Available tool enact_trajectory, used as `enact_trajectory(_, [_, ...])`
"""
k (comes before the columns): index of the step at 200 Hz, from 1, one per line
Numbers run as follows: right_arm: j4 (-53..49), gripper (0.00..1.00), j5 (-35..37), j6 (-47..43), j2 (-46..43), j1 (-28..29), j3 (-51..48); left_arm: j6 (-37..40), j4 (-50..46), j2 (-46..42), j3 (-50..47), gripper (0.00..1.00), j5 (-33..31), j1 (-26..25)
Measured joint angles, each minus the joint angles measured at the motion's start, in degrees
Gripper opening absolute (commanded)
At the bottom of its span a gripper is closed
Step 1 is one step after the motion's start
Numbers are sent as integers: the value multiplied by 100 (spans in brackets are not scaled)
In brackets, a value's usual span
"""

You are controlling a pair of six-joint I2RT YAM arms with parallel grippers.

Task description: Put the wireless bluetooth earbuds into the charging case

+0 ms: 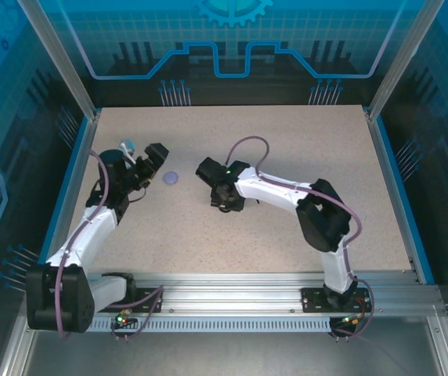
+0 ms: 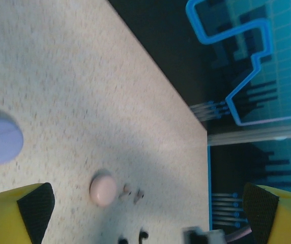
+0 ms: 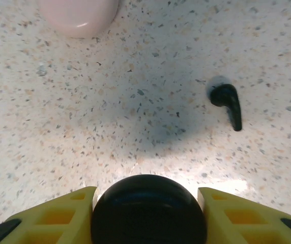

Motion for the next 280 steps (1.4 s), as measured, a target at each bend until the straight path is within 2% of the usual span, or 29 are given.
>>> enact_trajectory(26, [284,39,-129,33,-442,-168,-542,-76,208,24,-339,99,15,-586])
enact_trajectory(56, [682,39,-376,181,-706,-584,-1172,-133,957,83,-1036,99,-175,-1510])
enact_trajectory(87, [1049,39,-699,404,-940,-1034,-1611,-9,1687,343,-1329,99,-376,-2312])
enact_trajectory(125, [1488,39,-1043,710,-1246,-1263,-1657,170,2747,918,-1451,99,-575,-2968])
enact_trajectory(141, [1668,39,-1191,883,-1346,-1281,-1657,188,3193,1167,-1545,96,-748,-3195])
enact_trajectory(167, [1912,39,-1364,1191,-1403,-1283,-1657,212,3626,1403,-1578,87,-1010,-3405])
enact_trajectory(210, [2258,39,-1587,1641,-1443,-1279,-1668,249,4164,1703,-1574,70,-1250,-3438])
enact_trajectory(280, [2378,38,-1685,1943,-1443,-1078,-1650,210,4529,2142,-1414,57,-1460,-3442])
